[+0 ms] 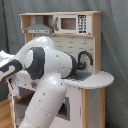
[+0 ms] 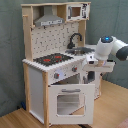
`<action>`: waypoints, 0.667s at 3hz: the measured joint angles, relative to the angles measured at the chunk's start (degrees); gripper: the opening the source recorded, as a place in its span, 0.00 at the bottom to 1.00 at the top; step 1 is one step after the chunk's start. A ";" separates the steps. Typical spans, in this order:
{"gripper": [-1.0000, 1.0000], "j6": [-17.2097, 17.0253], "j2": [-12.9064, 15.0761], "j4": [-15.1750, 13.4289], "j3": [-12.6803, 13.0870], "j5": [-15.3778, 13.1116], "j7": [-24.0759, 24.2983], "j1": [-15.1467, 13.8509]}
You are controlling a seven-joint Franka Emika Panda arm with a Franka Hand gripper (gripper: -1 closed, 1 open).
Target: Play with the kitchen
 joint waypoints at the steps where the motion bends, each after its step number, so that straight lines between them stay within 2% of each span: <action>1: 1.00 2.71 0.54 -1.25 -4.18 -0.38 -3.83 -0.39; 2: 1.00 6.35 0.56 -1.97 -7.78 -1.03 -6.46 -0.42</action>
